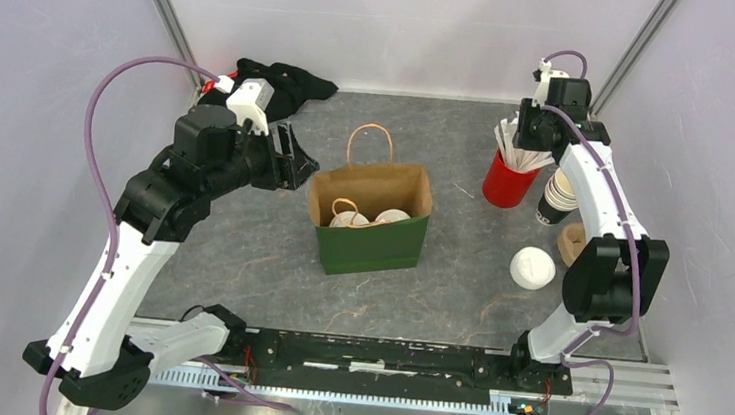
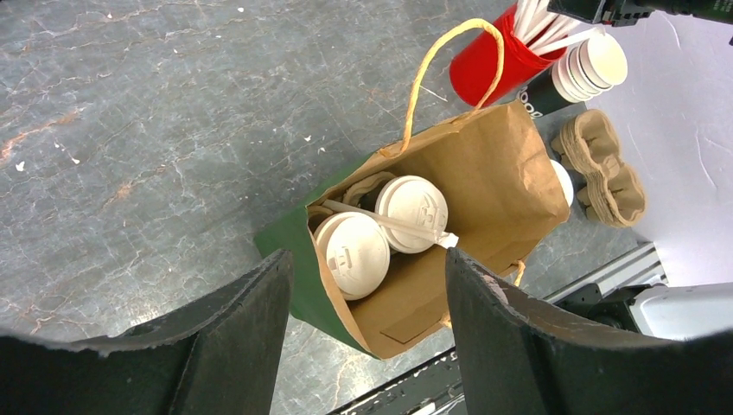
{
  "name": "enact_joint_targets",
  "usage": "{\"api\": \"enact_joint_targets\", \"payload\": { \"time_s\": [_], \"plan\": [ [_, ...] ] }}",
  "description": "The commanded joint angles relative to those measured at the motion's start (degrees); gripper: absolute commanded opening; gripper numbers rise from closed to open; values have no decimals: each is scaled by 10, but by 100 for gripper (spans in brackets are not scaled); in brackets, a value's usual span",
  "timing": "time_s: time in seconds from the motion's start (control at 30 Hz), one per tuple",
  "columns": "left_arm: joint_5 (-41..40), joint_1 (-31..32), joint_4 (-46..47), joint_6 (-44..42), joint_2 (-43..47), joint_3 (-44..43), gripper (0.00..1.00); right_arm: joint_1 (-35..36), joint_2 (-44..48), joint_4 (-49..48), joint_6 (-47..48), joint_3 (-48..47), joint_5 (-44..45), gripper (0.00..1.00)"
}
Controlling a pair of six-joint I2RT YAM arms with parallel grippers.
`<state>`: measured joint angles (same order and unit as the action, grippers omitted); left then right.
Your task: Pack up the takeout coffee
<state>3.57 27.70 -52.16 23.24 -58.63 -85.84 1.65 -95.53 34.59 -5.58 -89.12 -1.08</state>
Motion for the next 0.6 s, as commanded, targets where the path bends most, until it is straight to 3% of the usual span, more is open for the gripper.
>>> {"api": "enact_joint_targets", "payload": {
  "time_s": [0.0, 0.57],
  "plan": [
    [2, -2, 15, -34, -4, -2, 72, 0, -15, -25, 12, -23, 29, 35],
    [3, -2, 6, -36, -12, -15, 72, 0, -48, -42, 48, -35, 71, 31]
  ]
}}
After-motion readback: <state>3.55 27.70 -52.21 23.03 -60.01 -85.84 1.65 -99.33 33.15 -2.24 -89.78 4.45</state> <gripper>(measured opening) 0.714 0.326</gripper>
